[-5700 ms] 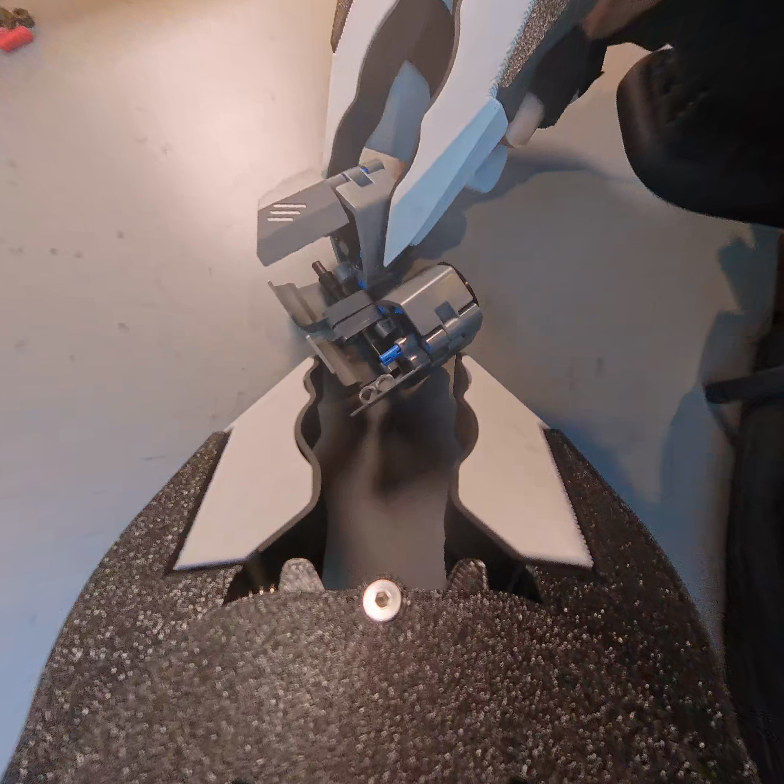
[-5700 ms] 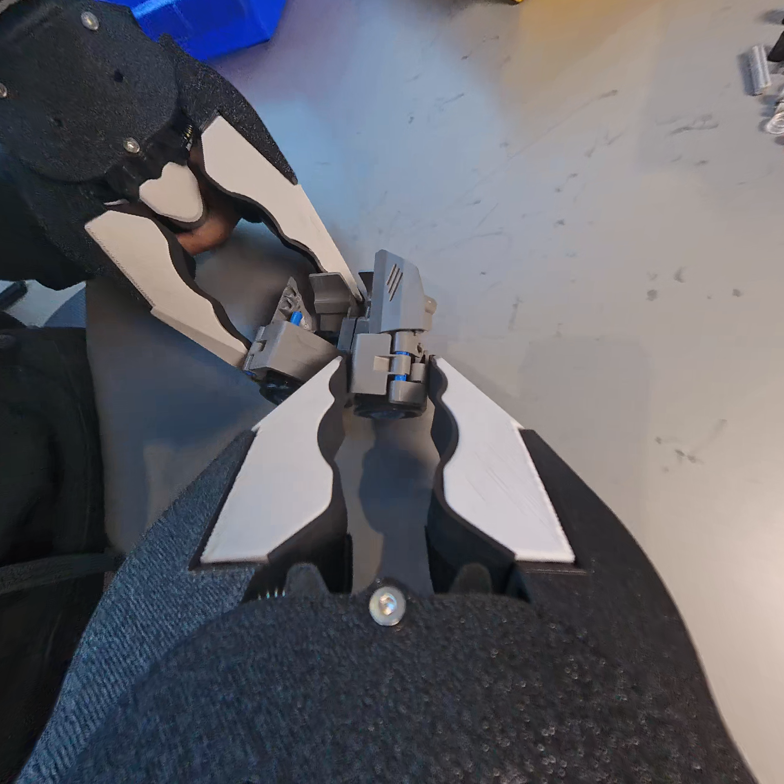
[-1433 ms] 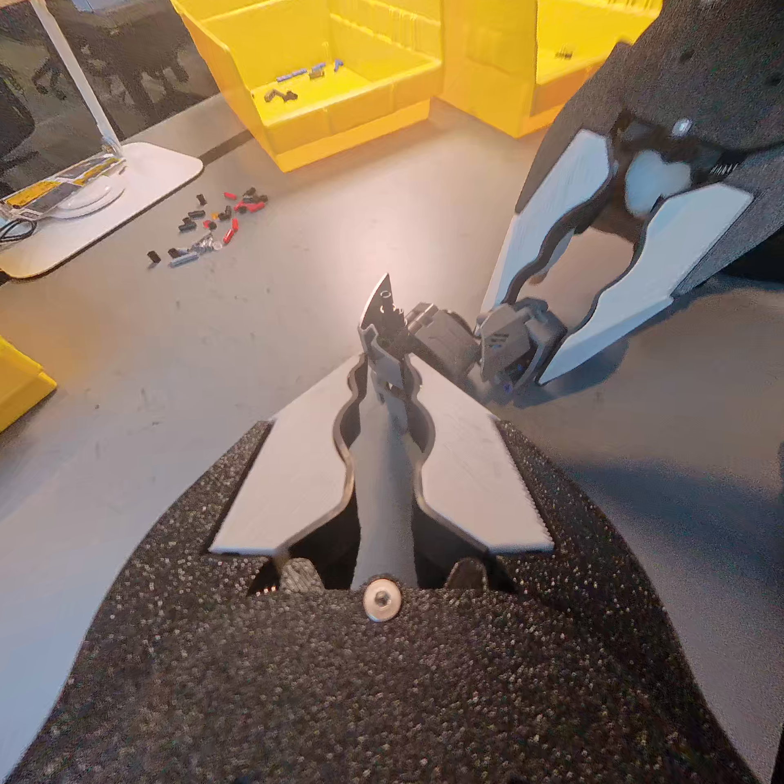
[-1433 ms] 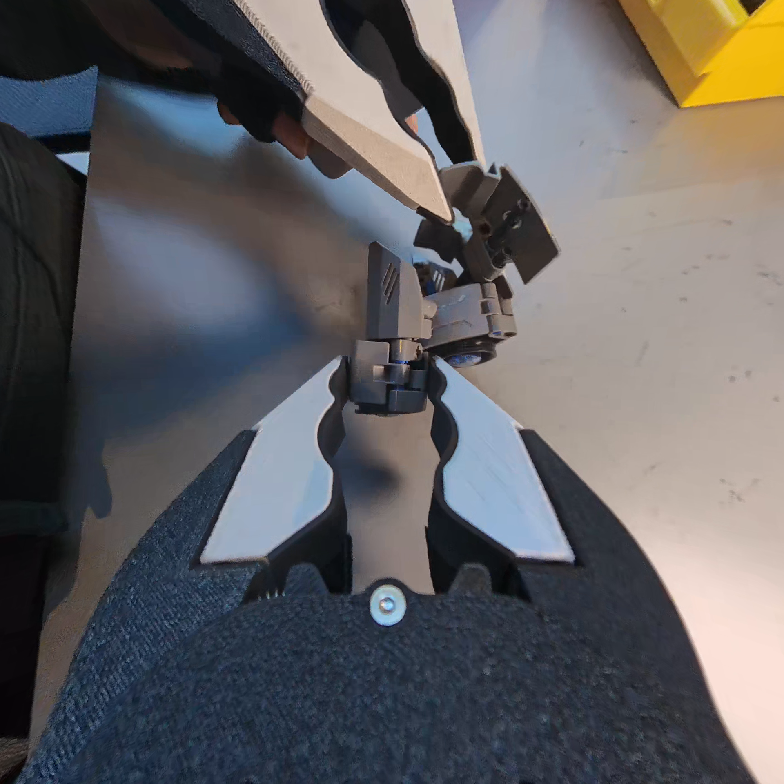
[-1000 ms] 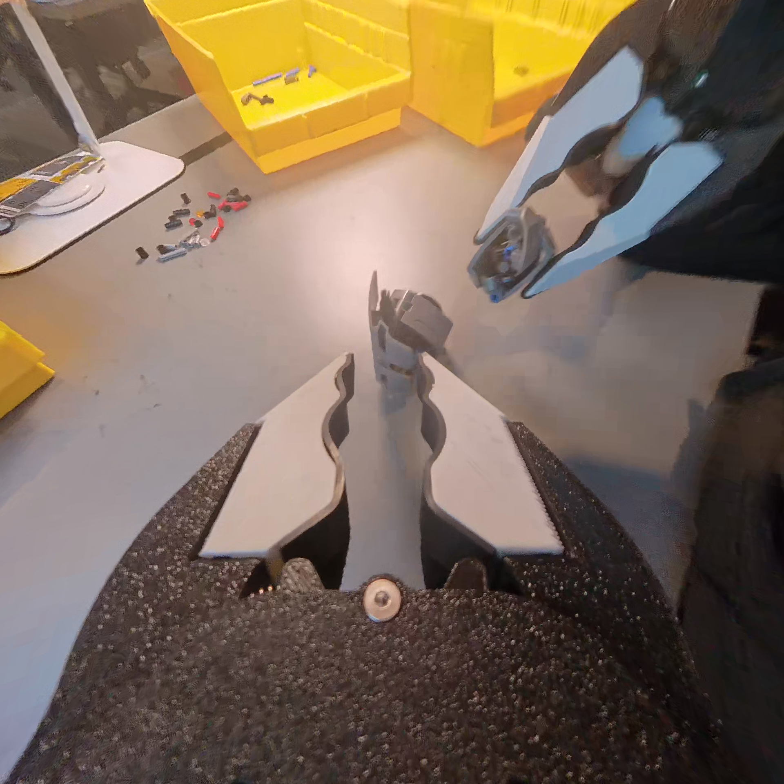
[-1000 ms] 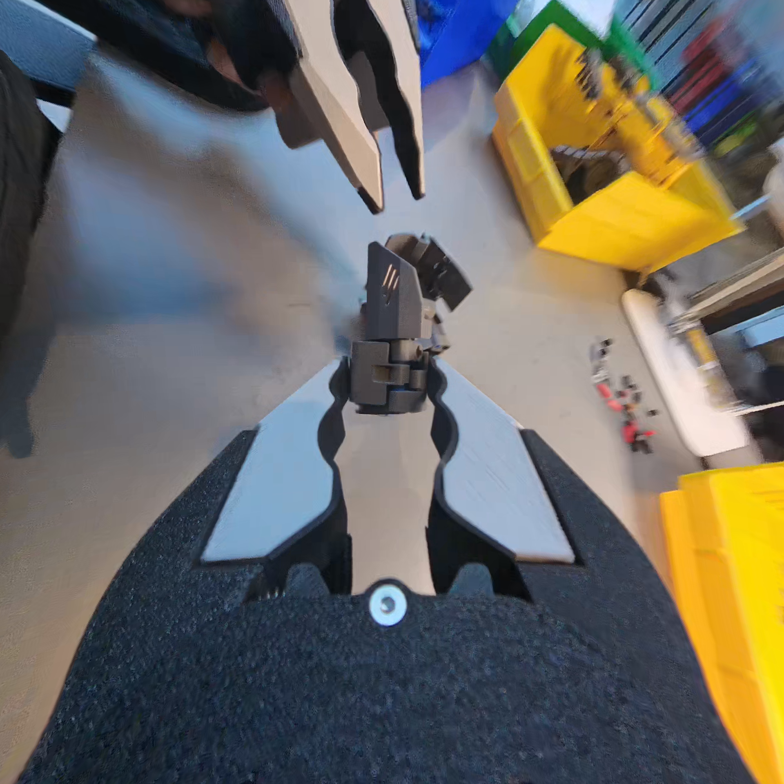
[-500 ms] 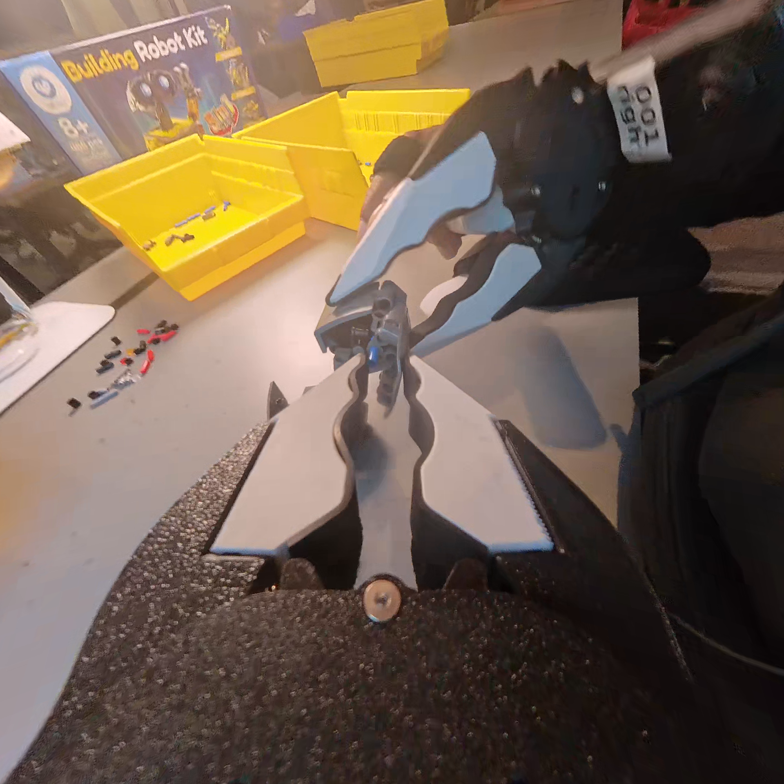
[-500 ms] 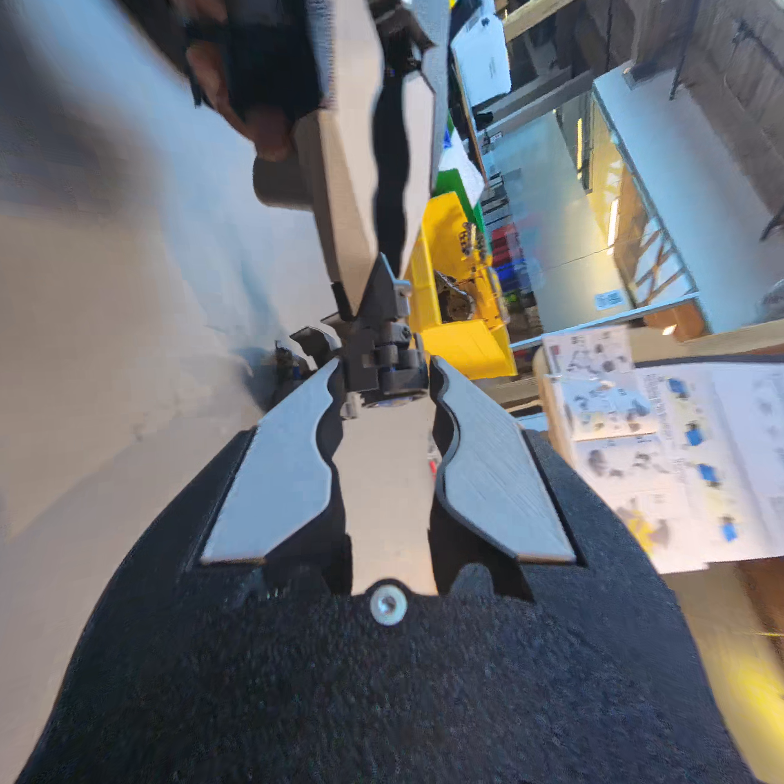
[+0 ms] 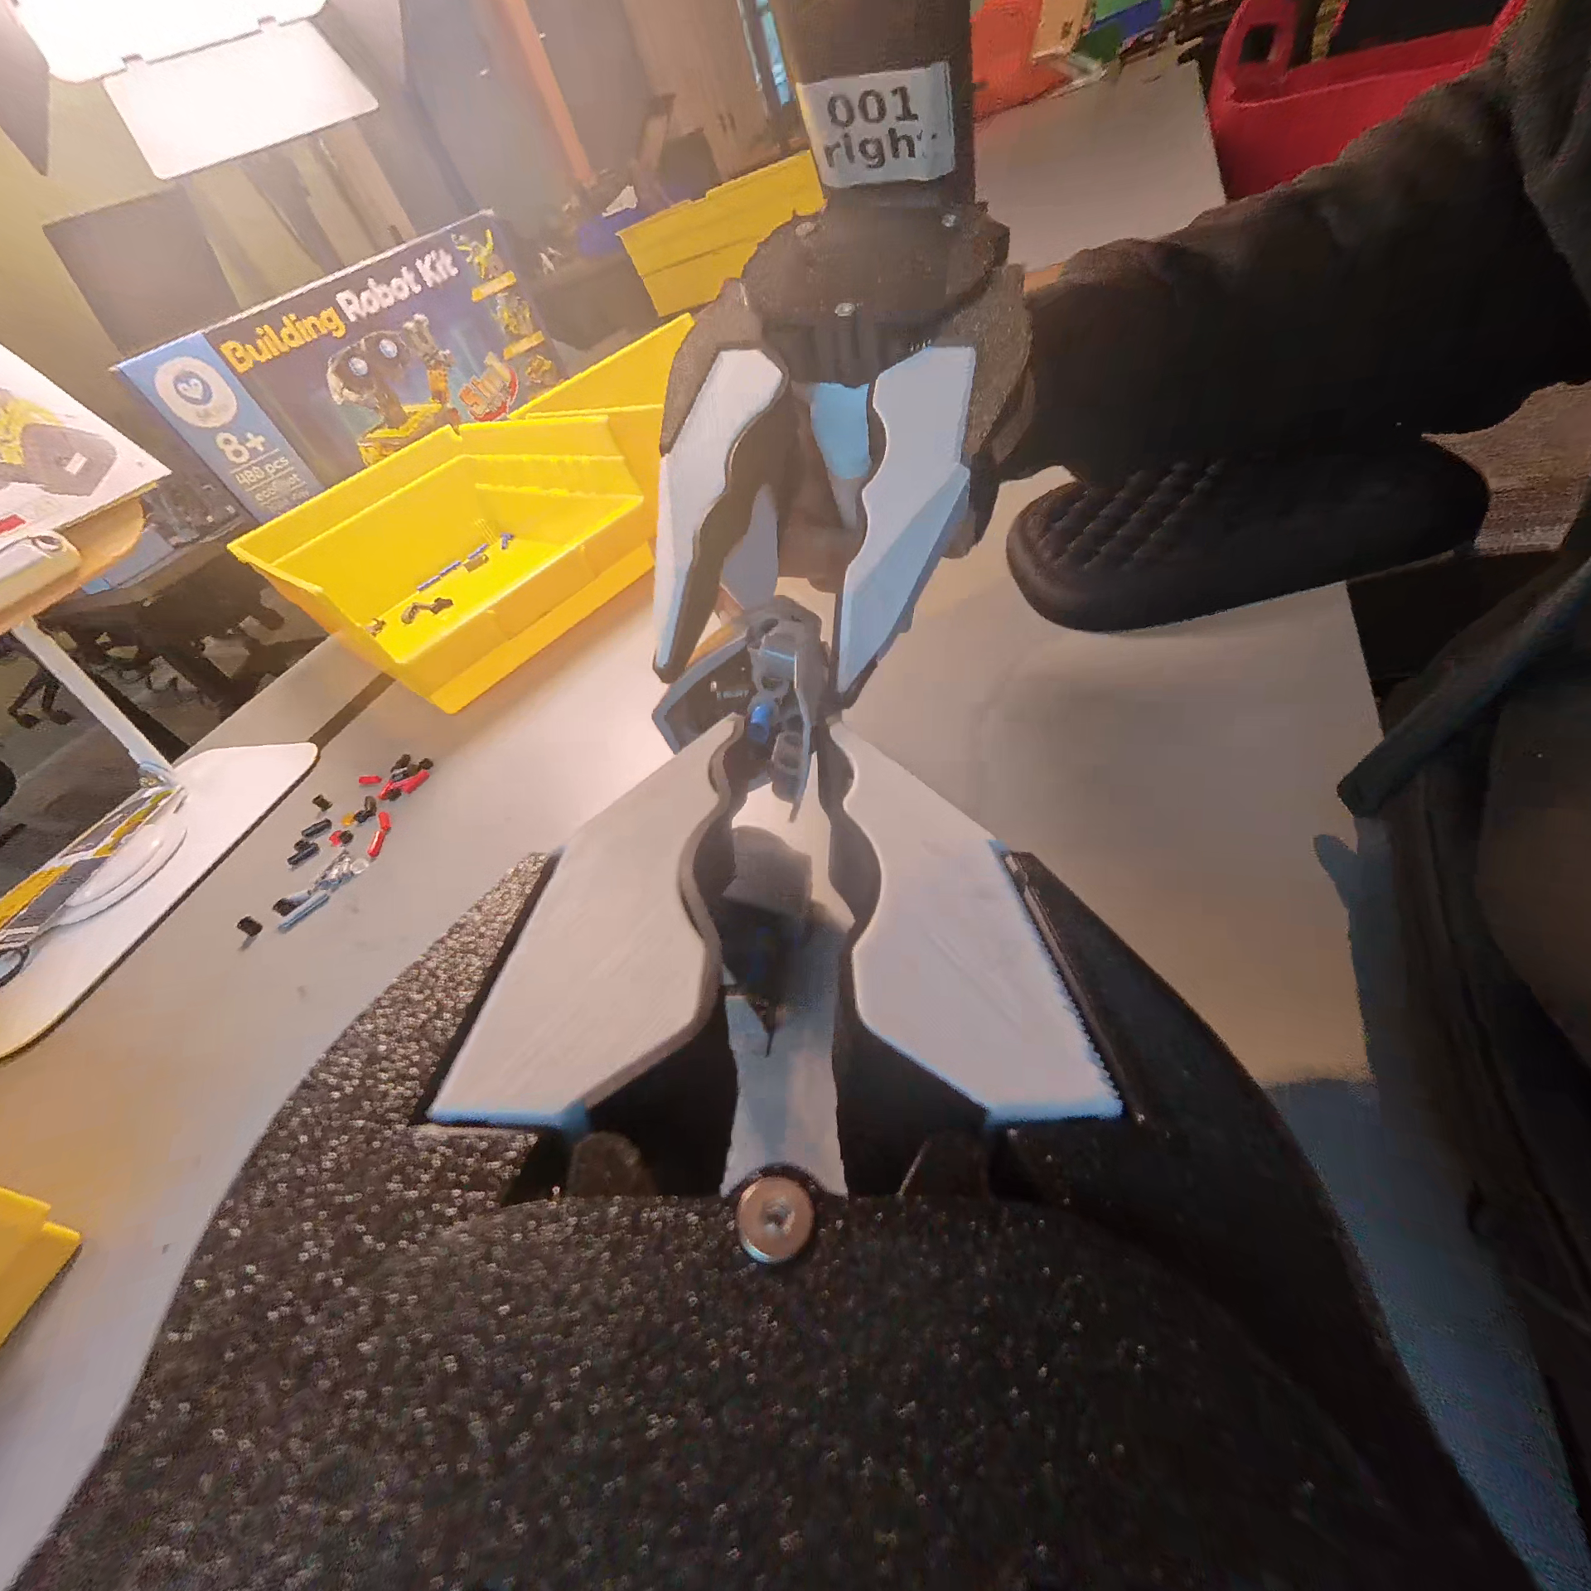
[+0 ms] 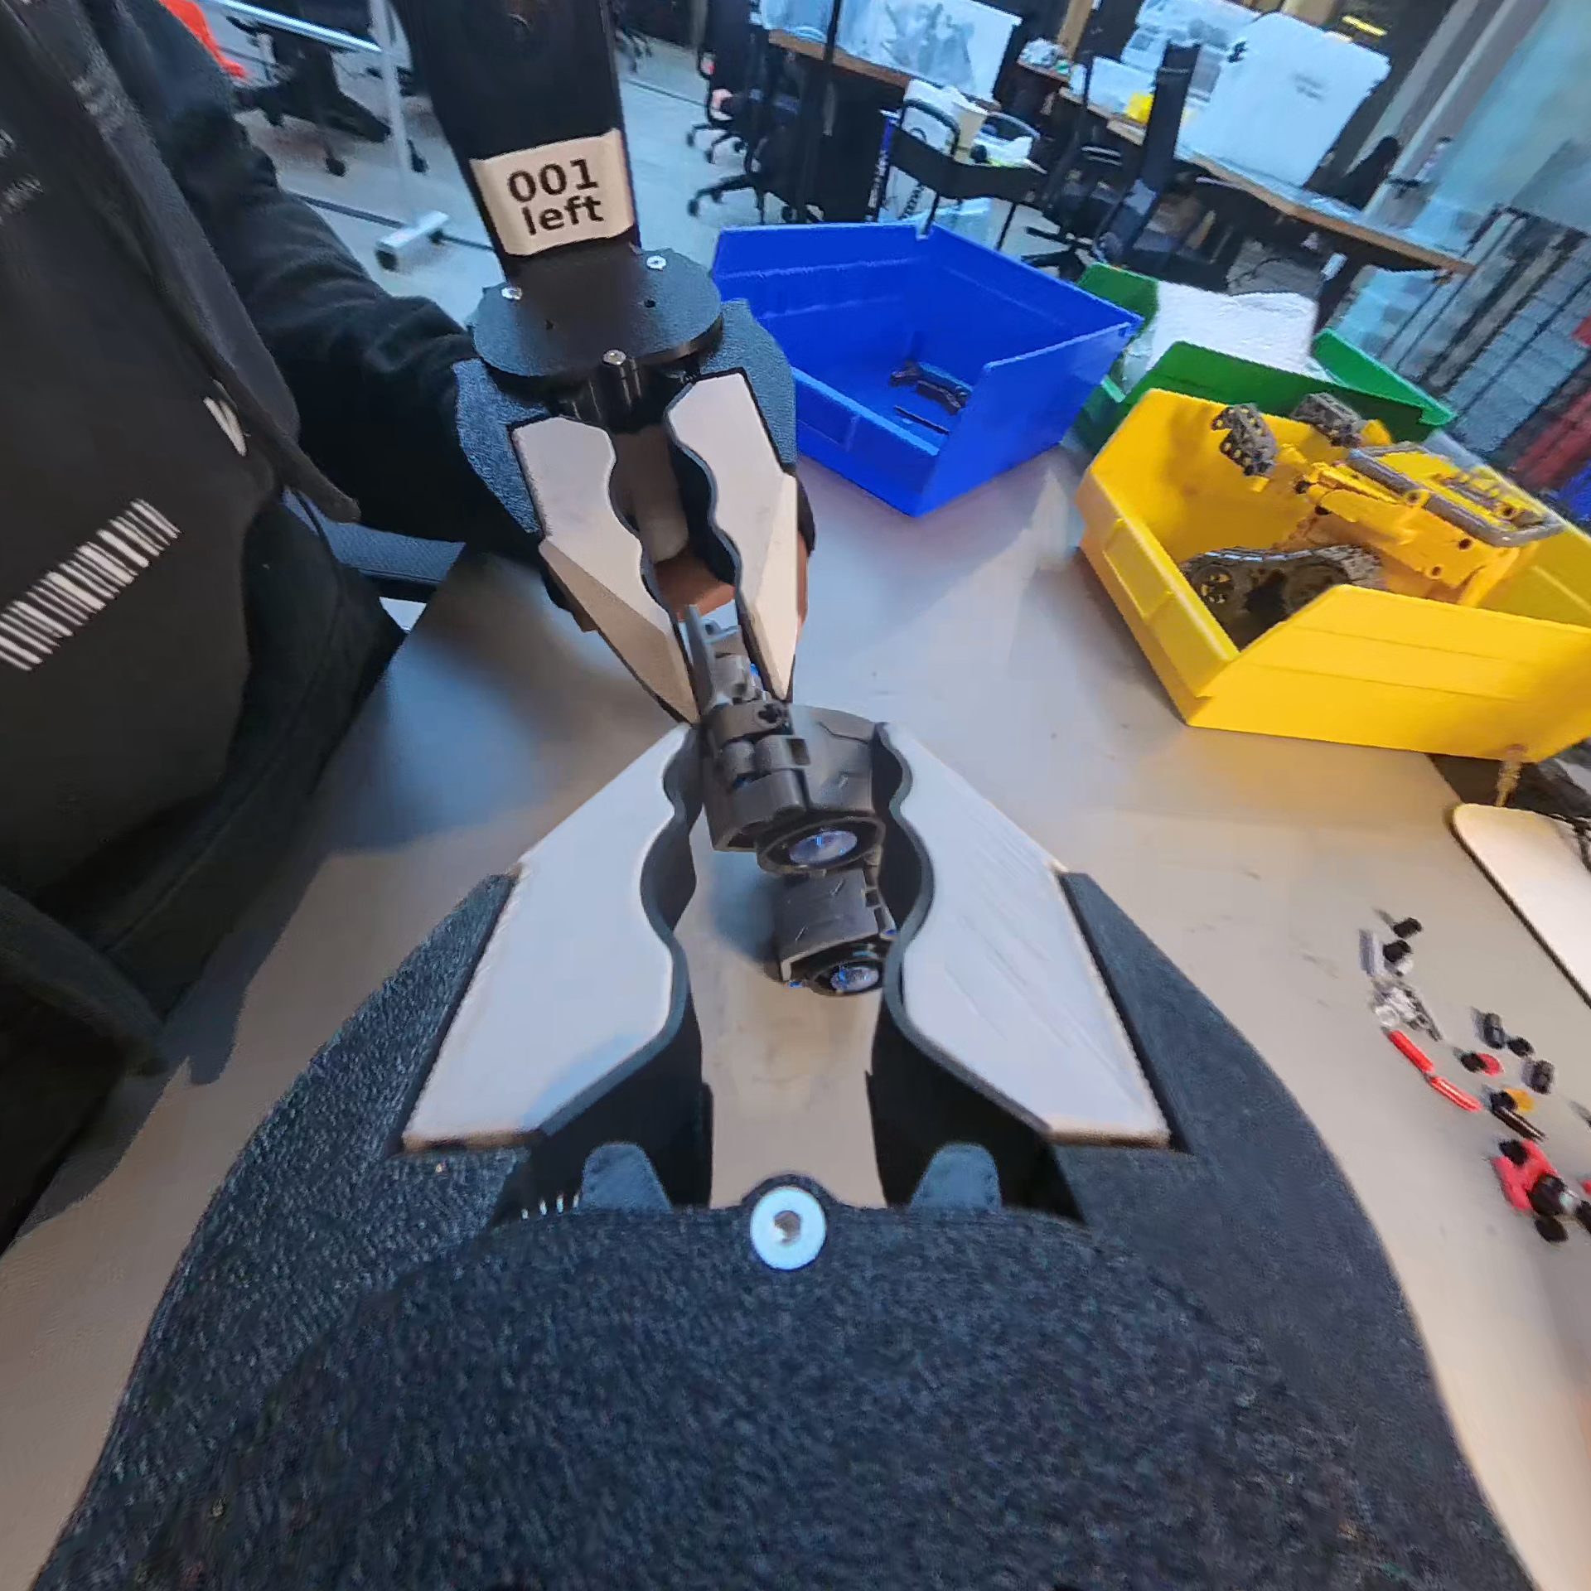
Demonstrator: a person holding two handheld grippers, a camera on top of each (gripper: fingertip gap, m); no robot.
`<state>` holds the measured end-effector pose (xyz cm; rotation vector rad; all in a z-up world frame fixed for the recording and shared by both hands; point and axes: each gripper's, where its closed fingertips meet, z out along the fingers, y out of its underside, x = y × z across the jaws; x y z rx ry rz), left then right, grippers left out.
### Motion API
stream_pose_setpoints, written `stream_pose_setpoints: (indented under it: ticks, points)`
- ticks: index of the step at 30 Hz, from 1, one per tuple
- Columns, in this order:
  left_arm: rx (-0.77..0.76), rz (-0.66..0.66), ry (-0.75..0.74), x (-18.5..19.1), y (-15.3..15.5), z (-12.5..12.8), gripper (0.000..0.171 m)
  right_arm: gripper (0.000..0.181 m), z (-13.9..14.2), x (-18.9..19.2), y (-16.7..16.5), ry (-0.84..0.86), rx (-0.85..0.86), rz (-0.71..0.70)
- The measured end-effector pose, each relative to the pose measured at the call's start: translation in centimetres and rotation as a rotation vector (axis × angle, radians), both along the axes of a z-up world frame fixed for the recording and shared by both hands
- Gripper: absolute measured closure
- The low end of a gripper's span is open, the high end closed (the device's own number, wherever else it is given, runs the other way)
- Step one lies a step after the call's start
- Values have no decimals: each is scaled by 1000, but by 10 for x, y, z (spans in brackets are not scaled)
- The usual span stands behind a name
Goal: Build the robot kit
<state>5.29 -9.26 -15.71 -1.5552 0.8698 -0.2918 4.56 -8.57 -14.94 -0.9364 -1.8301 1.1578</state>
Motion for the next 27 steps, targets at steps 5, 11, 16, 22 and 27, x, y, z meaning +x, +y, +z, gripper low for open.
stream_pose_setpoints:
  ticks: [5,11,16,22,27]
  points:
    - [-222,37,-60,-39,8,-3,141,151,-14,-6,25,-78,2,-46]
    - [-529,-55,-216,-52,21,-42,118,181,-29,-13,35,-103,-6,-80]
    - [-507,-56,-178,-48,30,-47,129,166,-39,-9,38,-136,-60,-101]
    - [-509,-20,-164,-50,37,-52,135,165,-38,-7,40,-115,-80,-119]
    - [-467,-8,-79,-44,38,-53,137,165,-39,-8,39,-106,-69,-125]
